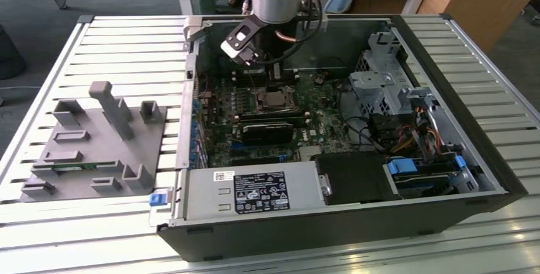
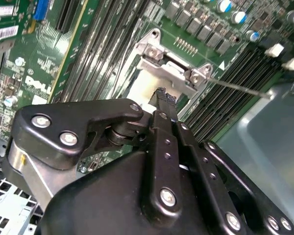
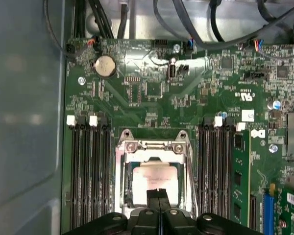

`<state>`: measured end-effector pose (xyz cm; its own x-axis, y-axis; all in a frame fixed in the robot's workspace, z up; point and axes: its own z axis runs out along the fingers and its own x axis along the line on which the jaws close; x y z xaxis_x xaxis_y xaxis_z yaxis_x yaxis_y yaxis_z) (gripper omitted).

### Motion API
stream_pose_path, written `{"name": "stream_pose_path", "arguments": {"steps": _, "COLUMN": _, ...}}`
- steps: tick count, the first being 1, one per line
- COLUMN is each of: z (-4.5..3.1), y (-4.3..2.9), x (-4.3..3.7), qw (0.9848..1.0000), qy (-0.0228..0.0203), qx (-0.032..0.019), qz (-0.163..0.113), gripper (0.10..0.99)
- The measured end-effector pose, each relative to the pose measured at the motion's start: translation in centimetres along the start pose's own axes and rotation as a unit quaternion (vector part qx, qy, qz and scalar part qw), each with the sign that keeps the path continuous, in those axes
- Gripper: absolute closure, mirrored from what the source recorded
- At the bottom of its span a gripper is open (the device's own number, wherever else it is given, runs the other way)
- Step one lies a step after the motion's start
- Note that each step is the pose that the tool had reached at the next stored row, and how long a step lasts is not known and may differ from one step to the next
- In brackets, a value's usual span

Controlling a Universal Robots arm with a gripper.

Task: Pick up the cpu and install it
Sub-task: 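Close the cpu cover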

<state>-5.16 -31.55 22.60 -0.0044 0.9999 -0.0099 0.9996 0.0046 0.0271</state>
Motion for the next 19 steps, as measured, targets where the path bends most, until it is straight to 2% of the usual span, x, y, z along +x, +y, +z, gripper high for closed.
{"name": "stream_pose_path", "arguments": {"steps": 8, "z": 0.46, "y": -1.05, "x": 0.01, "qw": 1.0000, "qy": 0.0001, "qx": 0.0001, "qz": 0.000, "gripper": 0.980}}
{"name": "stream_pose_path", "arguments": {"steps": 13, "z": 1.17, "y": -1.12, "x": 0.02, "qw": 1.0000, "qy": 0.0001, "qx": 0.0005, "qz": 0.000, "gripper": 0.980}}
{"name": "stream_pose_path", "arguments": {"steps": 19, "z": 1.29, "y": -1.13, "x": 0.02, "qw": 1.0000, "qy": 0.0000, "qx": 0.0005, "qz": 0.000, "gripper": 0.980}}
